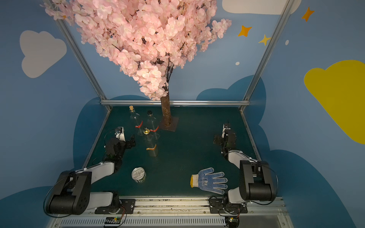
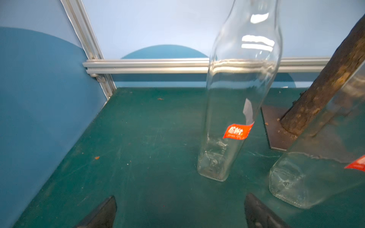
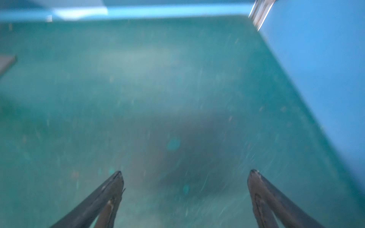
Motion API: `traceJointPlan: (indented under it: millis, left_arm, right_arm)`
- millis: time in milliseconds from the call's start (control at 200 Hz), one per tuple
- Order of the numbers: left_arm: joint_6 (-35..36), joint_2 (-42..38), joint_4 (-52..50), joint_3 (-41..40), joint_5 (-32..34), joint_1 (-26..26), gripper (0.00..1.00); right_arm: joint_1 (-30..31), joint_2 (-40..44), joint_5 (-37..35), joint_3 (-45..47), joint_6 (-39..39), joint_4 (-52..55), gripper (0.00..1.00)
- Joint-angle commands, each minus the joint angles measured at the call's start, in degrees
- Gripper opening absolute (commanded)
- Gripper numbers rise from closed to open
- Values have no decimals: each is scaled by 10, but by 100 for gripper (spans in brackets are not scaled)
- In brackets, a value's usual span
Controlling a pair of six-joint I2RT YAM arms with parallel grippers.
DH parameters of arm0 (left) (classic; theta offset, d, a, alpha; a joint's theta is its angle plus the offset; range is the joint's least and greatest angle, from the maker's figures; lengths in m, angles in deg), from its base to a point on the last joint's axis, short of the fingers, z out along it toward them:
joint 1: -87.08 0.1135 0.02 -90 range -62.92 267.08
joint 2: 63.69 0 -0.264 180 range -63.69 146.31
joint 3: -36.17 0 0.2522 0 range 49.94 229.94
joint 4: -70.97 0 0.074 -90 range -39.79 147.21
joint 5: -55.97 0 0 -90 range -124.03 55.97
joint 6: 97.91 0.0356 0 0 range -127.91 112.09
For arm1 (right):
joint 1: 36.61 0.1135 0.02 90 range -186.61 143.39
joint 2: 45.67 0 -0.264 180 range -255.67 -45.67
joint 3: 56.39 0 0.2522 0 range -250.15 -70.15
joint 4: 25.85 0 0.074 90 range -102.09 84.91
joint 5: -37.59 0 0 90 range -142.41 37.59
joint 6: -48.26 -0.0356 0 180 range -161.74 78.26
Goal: Remove the label from the bottle
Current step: Pick up the bottle from the center of the board.
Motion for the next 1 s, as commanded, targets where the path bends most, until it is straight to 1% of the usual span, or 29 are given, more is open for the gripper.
traceJointPlan:
  millis: [0, 30, 90, 160, 240, 275, 300, 330, 385, 440, 526, 686, 796, 896, 991, 996]
  left_arm:
    - [-22, -46, -76, 10, 34, -9, 100]
    - [-26, -60, -88, 11, 40, -13, 100]
    - [-31, -84, -113, 19, 62, -25, 100]
    - [-41, -114, -145, 30, 67, -37, 100]
    - [-59, -151, -178, 40, 56, -46, 100]
    - [-70, -169, -195, 45, 46, -49, 100]
    - [-76, -184, -207, 48, 36, -51, 100]
    - [-84, -202, -221, 52, 25, -54, 100]
    - [-94, -236, -250, 60, 7, -59, 100]
    - [-103, -268, -280, 69, -15, -63, 100]
    - [-112, -311, -325, 85, -45, -69, 100]
    - [-102, -366, -391, 120, -90, -83, 100]
    - [-86, -384, -424, 146, -155, -85, 100]
    - [-75, -394, -448, 164, -206, -86, 100]
    - [-59, -399, -444, 165, -253, -87, 100]
    - [-58, -399, -443, 165, -262, -87, 100]
  right_arm:
    - [0, 27, -6, -15, -23, 81, 98]
    - [0, 32, -11, -15, -30, 99, 98]
    - [1, 38, -30, -46, -50, 138, 98]
    - [-1, 44, -67, -77, -105, 200, 98]
    - [-3, 46, -81, -115, -155, 281, 98]
    - [-5, 45, -95, -127, -195, 317, 98]
    - [-8, 45, -108, -136, -239, 342, 98]
    - [-14, 45, -92, -140, -259, 355, 98]
    - [-25, 47, -6, -141, -248, 352, 98]
    - [-23, 53, 35, -144, -220, 355, 98]
    - [-17, 63, 90, -140, -199, 335, 97]
    - [2, 73, 131, -143, -182, 329, 98]
    - [14, 76, 158, -140, -181, 322, 98]
    - [30, 79, 157, -139, -175, 323, 98]
    - [43, 83, 162, -139, -167, 320, 98]
    - [44, 83, 163, -139, -167, 320, 98]
